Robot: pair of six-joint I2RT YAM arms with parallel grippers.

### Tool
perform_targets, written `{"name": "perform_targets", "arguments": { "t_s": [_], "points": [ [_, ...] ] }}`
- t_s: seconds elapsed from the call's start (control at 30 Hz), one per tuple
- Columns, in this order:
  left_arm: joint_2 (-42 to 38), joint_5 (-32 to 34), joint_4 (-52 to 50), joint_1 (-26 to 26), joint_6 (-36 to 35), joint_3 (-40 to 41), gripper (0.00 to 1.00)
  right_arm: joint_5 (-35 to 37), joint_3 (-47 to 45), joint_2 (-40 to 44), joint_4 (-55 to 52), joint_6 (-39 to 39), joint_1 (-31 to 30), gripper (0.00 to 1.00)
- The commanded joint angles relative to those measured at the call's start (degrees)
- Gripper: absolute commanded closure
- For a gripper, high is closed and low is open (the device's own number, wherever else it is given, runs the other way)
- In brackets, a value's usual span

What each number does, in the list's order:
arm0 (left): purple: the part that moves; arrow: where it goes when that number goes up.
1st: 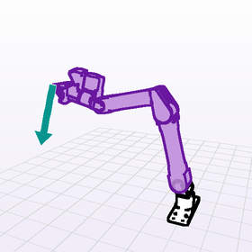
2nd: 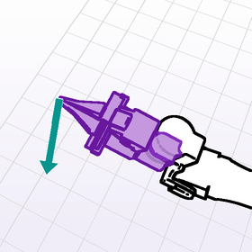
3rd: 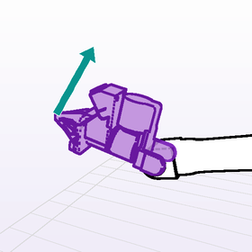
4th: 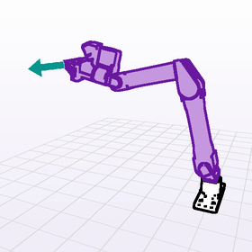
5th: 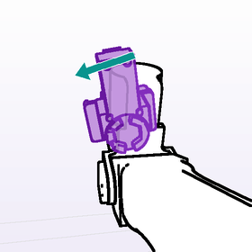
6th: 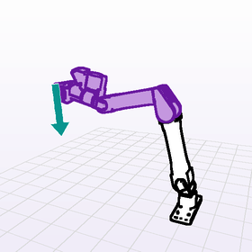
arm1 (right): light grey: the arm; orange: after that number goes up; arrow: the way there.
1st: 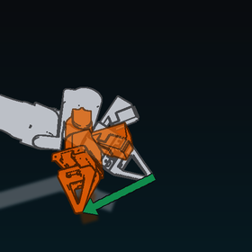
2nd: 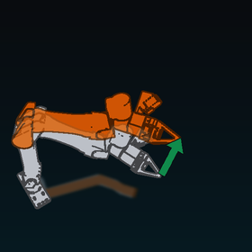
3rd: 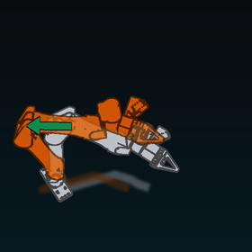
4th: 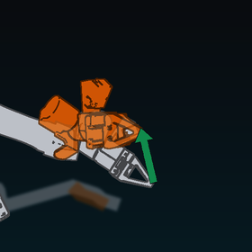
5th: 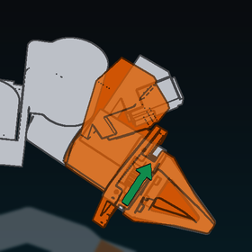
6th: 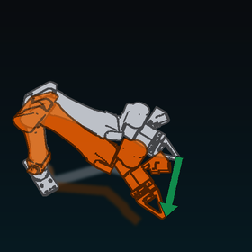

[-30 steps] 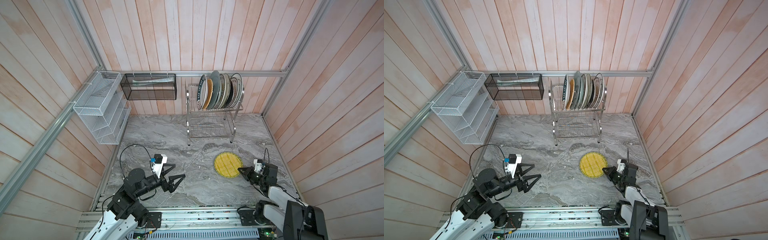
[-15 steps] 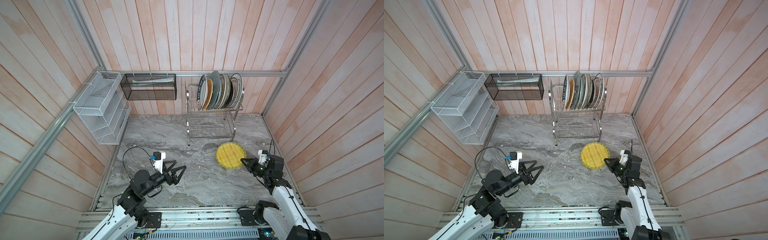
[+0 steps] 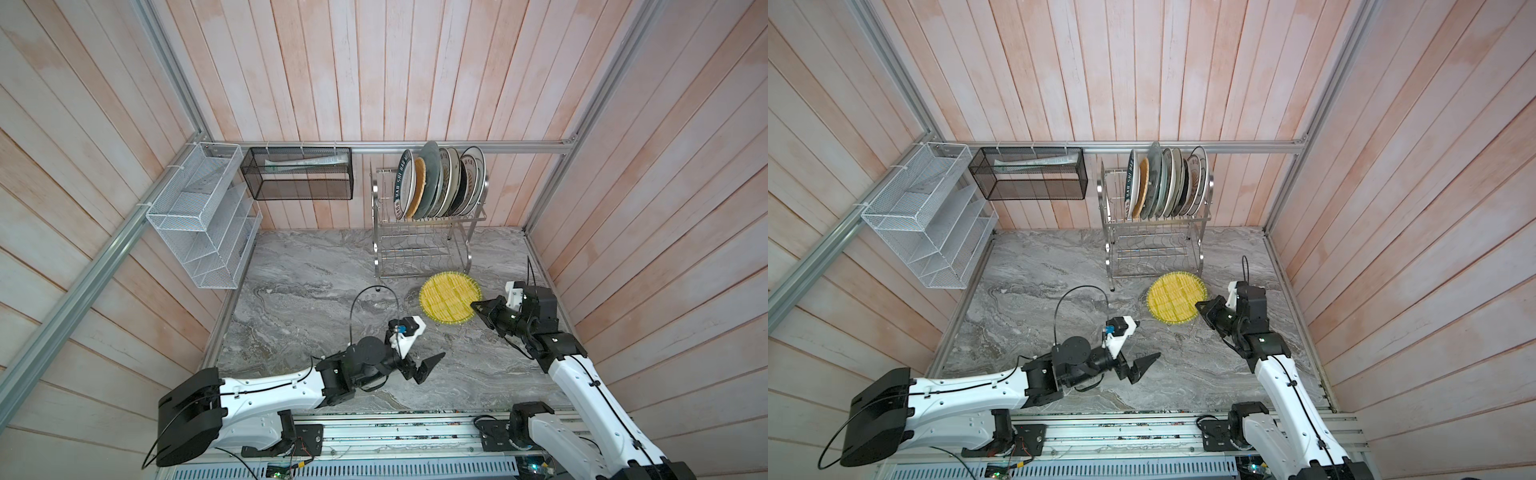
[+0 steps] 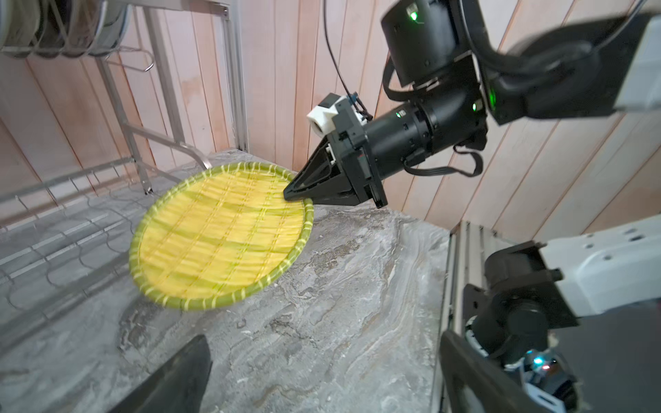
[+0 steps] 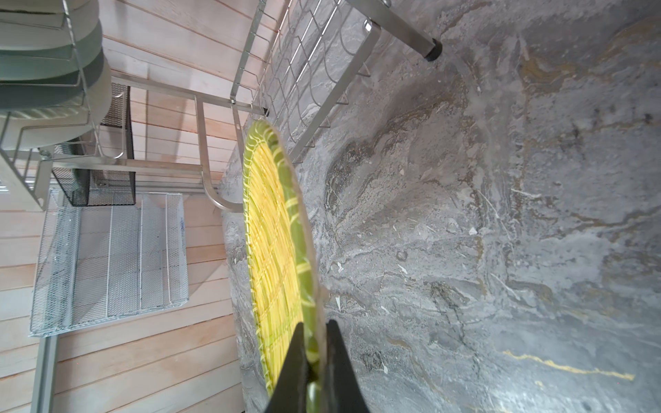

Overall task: Load plates into a dish rack
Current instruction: Pick up the plate from the middle-right of the table, then place the plate on the dish rack.

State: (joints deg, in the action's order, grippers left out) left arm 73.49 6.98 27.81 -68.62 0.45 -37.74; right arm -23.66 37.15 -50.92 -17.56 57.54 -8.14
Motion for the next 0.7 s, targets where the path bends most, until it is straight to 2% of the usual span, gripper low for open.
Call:
{"name": "perform_targets", "arguments": {
  "t_s": [0.0,0.17,0.27,0.37,0.43,0.67],
  "points": [
    [5.39,9.15,-1.56,-2.26,-17.61,-5.71,0.0,5.2,2.21,0.24,-3.4,4.01,-2.25,1.0],
    [13.59,16.96,0.03,-4.66,-32.6,-10.24,0.09,6.77,3.24,2.36,-5.25,5.9,-3.37,1.0],
    [17.47,19.64,0.51,-4.77,-38.06,-12.73,0.2,6.83,3.54,3.92,-6.21,6.36,-3.47,1.0],
    [19.98,19.14,2.27,-4.69,-40.88,-13.73,0.27,6.65,3.81,5.22,-6.95,6.7,-3.46,1.0],
    [21.97,19.37,2.43,-4.68,-42.29,-15.23,0.36,6.27,3.81,5.69,-7.38,6.93,-3.55,1.0],
    [29.0,23.27,4.08,-4.44,-46.25,-19.94,0.56,6.41,3.55,7.14,-8.46,7.65,-3.64,1.0]
  ]
}}
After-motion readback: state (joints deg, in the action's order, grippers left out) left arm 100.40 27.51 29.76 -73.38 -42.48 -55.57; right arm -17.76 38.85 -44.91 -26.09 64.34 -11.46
